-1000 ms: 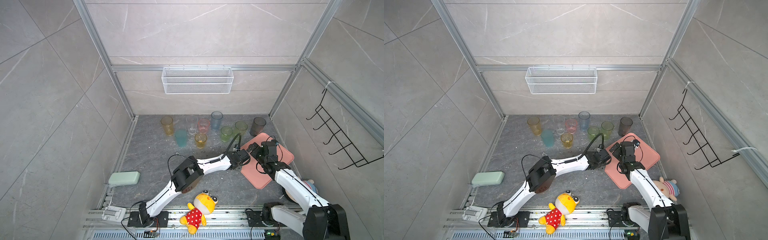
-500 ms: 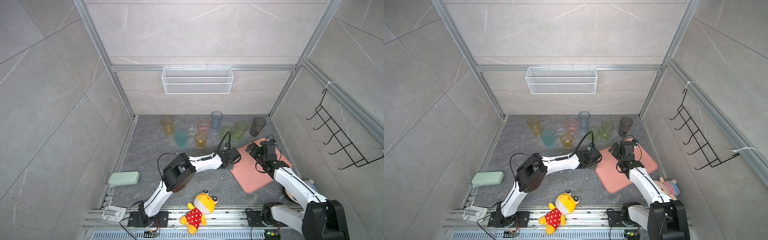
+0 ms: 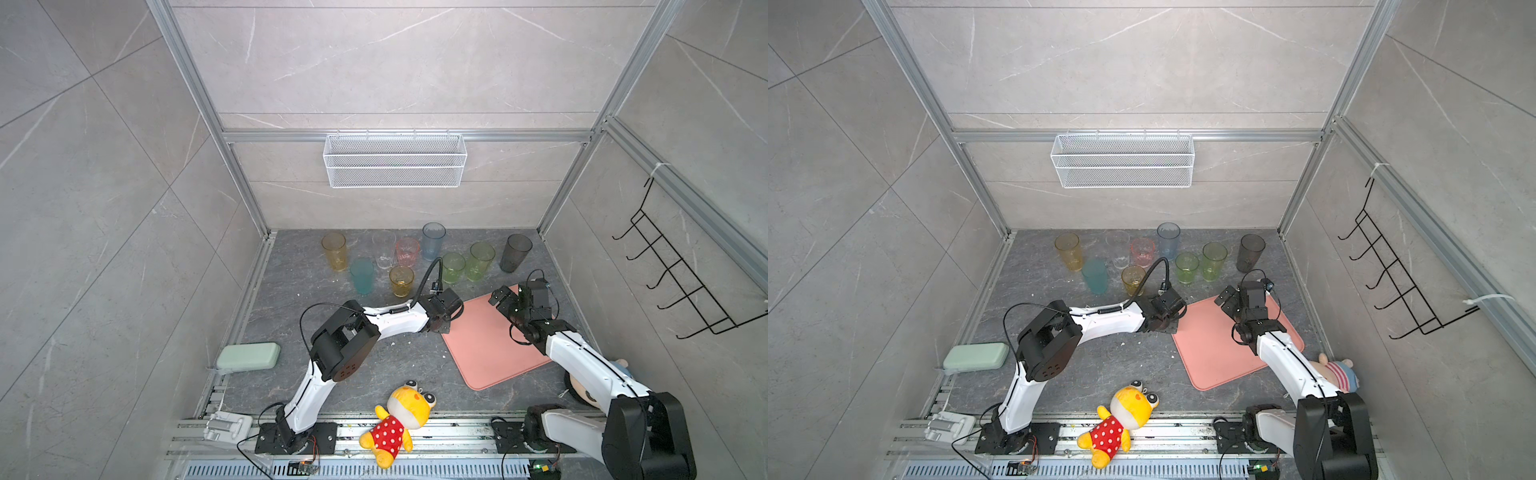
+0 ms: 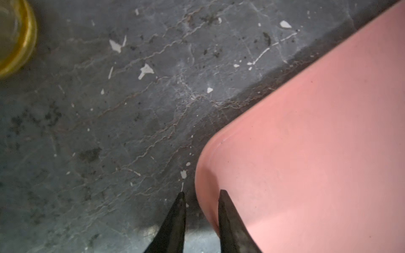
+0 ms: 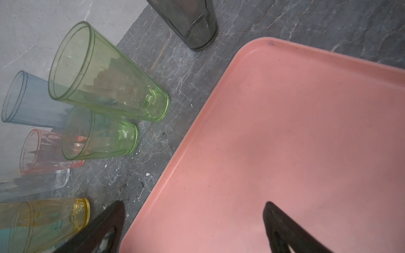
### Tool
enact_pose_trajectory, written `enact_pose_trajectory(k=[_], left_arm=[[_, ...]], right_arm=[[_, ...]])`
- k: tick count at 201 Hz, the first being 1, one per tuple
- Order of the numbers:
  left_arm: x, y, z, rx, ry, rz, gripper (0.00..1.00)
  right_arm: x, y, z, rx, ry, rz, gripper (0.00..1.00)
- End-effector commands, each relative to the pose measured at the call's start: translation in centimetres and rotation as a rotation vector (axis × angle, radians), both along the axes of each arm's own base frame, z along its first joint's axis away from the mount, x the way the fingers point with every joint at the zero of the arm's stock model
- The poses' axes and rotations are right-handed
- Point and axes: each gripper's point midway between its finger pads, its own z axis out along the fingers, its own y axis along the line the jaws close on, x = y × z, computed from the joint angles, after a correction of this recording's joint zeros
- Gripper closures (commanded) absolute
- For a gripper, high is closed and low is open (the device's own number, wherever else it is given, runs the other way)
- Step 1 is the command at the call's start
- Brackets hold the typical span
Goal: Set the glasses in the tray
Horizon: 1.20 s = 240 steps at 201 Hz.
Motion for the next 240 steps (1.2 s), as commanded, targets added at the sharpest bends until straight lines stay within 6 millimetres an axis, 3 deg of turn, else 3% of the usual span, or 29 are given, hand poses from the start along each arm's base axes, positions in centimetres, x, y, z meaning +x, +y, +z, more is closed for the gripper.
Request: enact_pose_trajectory(k=[1, 49, 95, 138, 240], left_arm=[[-1.6, 0.0, 2.4, -0.026, 0.019, -0.01, 0.59], [-4.8, -1.9, 3.1, -0.077, 0.06, -0.027, 0.53], [-6.9, -2.5, 2.4, -0.063, 0.094, -0.026, 0.49], [-7.3, -2.2, 1.5, -0.037, 0.118, -0.012, 0.49], [-7.4, -2.5, -0.2, -0.004, 0.148, -0.017, 0.63]], right_arm=[[0.7, 0.1, 1.0, -0.001, -0.021, 0.013, 0.01], [1.0, 0.5, 0.6, 0.01, -0.004, 0.031, 0.0], [1.1, 0.7, 0.5, 0.015, -0.001, 0.037, 0.01], [1.1, 0.7, 0.5, 0.016, -0.003, 0.039, 0.0], [1.1, 0.9, 0.3, 0.024, 0.005, 0.044, 0.0]])
